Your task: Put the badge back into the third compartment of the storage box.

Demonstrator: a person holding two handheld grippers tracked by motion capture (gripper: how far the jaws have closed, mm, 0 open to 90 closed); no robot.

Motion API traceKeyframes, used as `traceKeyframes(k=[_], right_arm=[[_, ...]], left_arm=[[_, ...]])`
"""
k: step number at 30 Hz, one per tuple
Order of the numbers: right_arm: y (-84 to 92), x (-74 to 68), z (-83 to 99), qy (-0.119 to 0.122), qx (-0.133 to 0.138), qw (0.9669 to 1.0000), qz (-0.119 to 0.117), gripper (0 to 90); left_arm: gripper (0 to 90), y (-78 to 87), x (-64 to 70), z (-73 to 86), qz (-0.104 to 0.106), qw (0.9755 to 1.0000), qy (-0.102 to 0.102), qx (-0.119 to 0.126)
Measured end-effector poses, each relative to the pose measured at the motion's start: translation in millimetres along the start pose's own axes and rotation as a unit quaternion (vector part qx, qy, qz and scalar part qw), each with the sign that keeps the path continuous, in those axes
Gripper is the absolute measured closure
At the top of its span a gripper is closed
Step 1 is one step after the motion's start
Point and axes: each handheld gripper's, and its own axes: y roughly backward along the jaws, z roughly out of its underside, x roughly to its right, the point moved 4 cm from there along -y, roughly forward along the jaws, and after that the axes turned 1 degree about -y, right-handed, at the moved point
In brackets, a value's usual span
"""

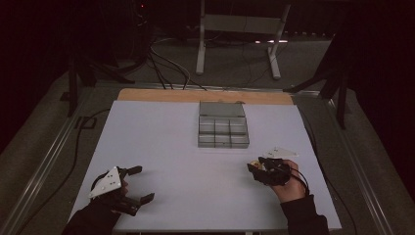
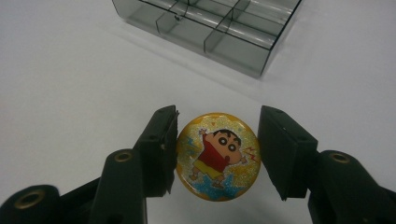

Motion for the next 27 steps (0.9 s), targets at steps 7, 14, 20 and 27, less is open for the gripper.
traceKeyframes(k=[7,14,20,27], right_arm=[[-1.8,-1.8,-6.8,0.006,-0.001,1.0000,-0.006,47.6],[-2.2,-1.7,-16.5,0.009,0.003,0.9999,-0.007,47.6],[-2.5,-2.3,-23.0,0.014,0.007,0.9999,-0.008,47.6],[-3.1,-2.8,-32.1,0.017,0.012,0.9998,-0.008,47.7]], left_arm=[[0.2,-0.3,0.6,-0.3,0.001,1.0000,0.001,0.002],[0.2,-0.1,0.6,-0.4,0.001,1.0000,0.002,0.002],[0.2,0.0,0.4,-0.4,0.000,1.0000,0.002,0.002],[0.2,0.0,0.8,-0.3,0.001,1.0000,0.001,0.001]])
